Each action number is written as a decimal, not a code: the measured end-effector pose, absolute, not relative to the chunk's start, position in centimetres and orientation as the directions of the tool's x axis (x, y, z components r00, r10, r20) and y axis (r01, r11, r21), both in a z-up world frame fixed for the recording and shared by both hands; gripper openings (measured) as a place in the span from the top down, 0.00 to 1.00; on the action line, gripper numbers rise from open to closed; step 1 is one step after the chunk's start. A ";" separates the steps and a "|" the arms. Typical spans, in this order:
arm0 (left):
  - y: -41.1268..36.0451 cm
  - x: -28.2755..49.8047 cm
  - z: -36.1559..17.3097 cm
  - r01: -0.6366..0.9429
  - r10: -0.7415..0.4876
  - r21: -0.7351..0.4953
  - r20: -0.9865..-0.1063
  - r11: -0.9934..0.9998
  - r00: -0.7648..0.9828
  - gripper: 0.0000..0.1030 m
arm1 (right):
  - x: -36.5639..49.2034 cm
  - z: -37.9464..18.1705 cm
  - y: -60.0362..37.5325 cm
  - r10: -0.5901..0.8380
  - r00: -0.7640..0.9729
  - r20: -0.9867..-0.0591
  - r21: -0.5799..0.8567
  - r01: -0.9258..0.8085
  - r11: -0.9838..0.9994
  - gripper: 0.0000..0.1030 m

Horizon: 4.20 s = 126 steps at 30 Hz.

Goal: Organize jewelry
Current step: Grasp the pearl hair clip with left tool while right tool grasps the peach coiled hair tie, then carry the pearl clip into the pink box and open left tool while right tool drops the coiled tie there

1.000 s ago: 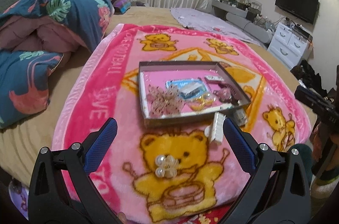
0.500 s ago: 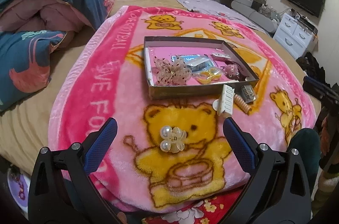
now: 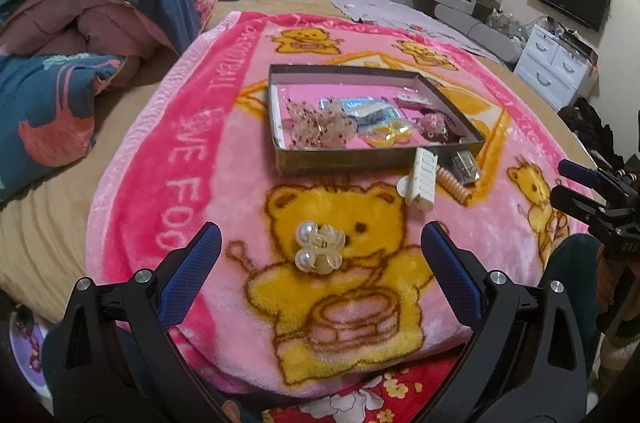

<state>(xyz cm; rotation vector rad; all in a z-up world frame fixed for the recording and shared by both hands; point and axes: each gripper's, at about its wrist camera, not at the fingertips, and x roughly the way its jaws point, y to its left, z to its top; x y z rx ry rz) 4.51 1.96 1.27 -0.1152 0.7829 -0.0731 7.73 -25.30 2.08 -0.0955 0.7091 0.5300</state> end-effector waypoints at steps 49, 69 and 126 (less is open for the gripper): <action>0.8 8.4 -4.9 0.081 -0.180 -0.165 -0.767 0.983 0.616 0.72 | 12.7 -4.2 -23.5 0.373 0.569 -0.733 0.089 -0.464 0.882 0.84; -1.3 12.8 3.6 0.157 -0.218 -0.151 -0.638 0.976 0.739 0.72 | 13.0 3.2 -29.0 0.390 0.710 -0.587 0.148 -0.380 0.913 0.84; -3.0 20.3 0.1 0.146 -0.229 -0.177 -0.709 0.973 0.667 0.45 | 22.2 0.9 -27.0 0.390 0.683 -0.618 0.191 -0.350 0.917 0.39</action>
